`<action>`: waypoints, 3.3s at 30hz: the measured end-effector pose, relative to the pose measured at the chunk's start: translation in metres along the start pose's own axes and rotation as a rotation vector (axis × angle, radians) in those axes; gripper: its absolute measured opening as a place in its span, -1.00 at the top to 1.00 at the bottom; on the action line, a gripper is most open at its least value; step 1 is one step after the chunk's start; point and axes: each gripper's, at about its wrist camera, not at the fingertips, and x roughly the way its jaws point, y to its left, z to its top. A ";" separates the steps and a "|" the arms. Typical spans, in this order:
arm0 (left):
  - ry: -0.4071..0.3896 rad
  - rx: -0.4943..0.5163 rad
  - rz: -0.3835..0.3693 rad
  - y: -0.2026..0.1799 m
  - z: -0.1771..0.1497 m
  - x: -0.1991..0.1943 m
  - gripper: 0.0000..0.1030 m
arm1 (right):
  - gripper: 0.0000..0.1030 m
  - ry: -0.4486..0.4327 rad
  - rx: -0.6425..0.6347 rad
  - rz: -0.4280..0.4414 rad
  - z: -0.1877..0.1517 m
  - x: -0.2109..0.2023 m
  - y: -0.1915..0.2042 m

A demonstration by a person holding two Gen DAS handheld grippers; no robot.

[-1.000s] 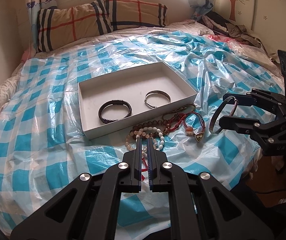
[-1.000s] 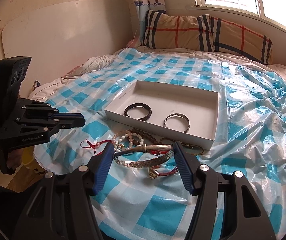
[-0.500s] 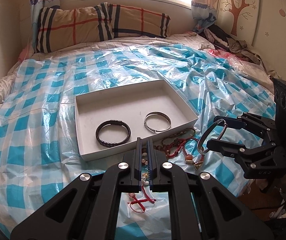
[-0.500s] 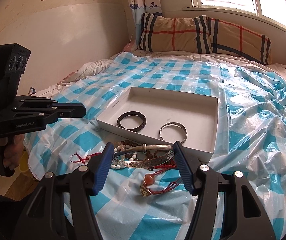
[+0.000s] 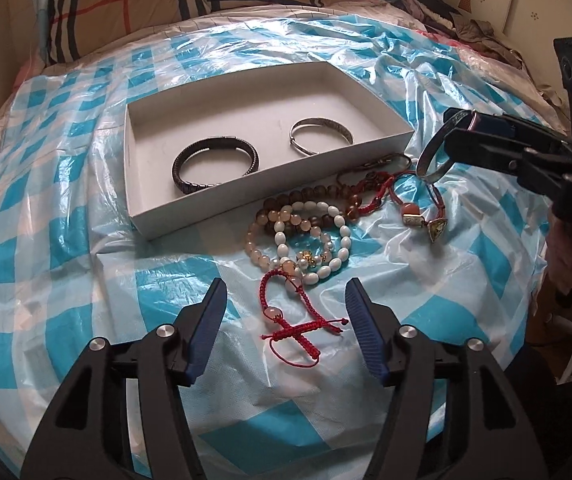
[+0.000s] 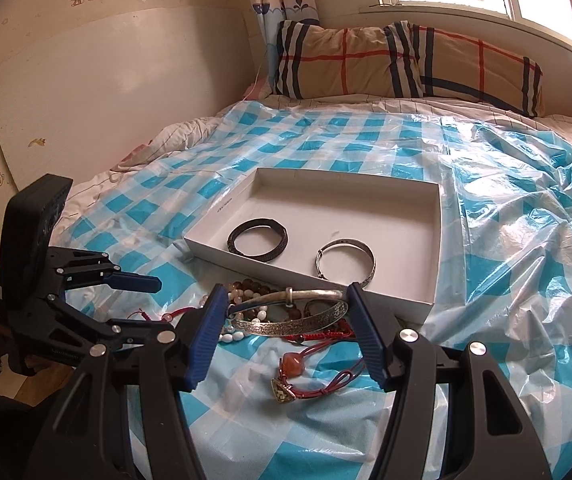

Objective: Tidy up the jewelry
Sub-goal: 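Carry the red string bracelet toward the tray while the right tool lifts the silver bangle, then lower both bracelets into the white tray and open both tools, then move the right tool to the red cord pendant and grasp it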

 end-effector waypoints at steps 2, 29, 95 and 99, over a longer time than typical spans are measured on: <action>0.023 -0.014 -0.009 0.001 -0.004 0.009 0.04 | -0.16 0.000 0.000 -0.002 0.000 -0.001 0.000; -0.185 -0.095 -0.041 0.013 0.080 -0.024 0.82 | -0.16 -0.031 -0.030 -0.013 0.026 0.016 -0.004; -0.155 -0.044 0.160 -0.021 0.017 -0.043 -0.38 | -0.23 0.092 0.095 -0.102 -0.037 -0.019 -0.005; -0.157 -0.042 0.167 -0.020 0.016 -0.043 -0.42 | -0.23 0.093 0.095 -0.095 -0.033 -0.013 -0.005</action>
